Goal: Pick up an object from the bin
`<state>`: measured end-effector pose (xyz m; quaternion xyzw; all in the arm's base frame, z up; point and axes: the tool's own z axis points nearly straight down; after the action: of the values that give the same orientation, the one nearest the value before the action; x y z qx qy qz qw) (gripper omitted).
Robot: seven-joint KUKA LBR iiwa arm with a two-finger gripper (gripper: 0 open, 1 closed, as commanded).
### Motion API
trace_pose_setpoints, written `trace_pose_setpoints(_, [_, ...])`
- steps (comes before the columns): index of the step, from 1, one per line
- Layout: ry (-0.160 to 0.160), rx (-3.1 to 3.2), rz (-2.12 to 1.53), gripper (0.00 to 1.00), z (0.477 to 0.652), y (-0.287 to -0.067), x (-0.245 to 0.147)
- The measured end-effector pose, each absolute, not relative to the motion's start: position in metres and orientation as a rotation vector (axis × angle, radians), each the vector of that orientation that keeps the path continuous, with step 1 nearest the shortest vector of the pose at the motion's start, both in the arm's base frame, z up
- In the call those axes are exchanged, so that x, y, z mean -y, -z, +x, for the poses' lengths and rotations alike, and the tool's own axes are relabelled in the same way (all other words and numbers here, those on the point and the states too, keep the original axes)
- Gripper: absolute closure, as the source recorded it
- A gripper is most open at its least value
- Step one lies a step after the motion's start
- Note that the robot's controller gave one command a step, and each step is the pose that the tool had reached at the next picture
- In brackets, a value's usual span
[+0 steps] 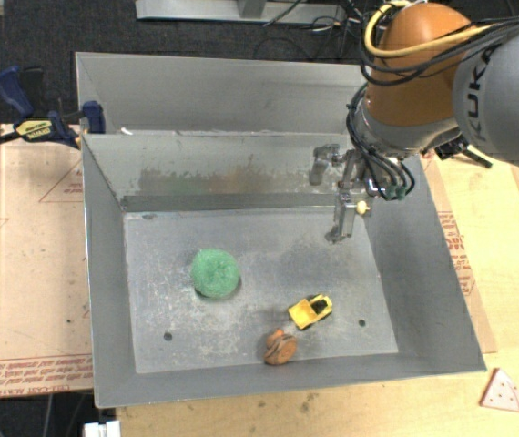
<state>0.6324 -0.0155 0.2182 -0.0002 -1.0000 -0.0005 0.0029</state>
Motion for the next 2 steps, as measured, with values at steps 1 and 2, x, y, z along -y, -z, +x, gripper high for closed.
trace_pose_setpoints(1, [0.001, 3.144, 0.0, 0.0, 0.634, -0.223, 0.015])
trace_pose_setpoints(2, [-0.001, 3.15, 0.022, 0.0, 0.625, -0.172, -0.033])
